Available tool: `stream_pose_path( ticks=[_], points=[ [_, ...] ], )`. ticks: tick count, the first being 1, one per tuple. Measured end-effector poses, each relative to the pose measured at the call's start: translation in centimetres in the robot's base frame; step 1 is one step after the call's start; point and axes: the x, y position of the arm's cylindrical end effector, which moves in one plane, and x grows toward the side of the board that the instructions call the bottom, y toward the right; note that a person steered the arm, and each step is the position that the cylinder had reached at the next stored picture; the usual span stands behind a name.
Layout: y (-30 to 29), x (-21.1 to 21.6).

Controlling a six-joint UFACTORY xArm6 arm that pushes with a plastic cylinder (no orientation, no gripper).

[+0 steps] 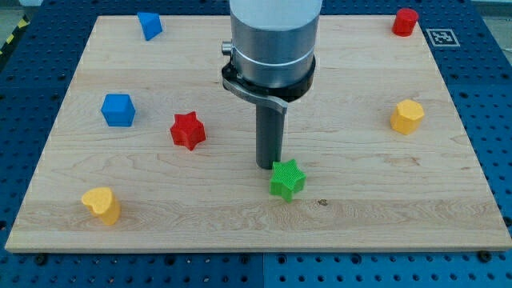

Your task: Push the red star to the top of the green star

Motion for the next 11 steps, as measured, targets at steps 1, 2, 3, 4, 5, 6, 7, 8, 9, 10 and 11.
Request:
stream_pose_path(
  ticks=[1, 2, 3, 4, 5, 6, 7, 8, 9, 10, 11],
  points=[
    [1.0, 1.7],
    [0.2, 2.3],
    [-3.5, 2.3],
    [-1.6, 4.3],
    [-0.5, 5.4],
    [-0.5, 5.4],
    [-0.6, 3.0],
    [-0.6, 1.7],
    [-0.6, 1.7],
    [-3.7, 0.6],
    [-7.3, 2.1]
  ],
)
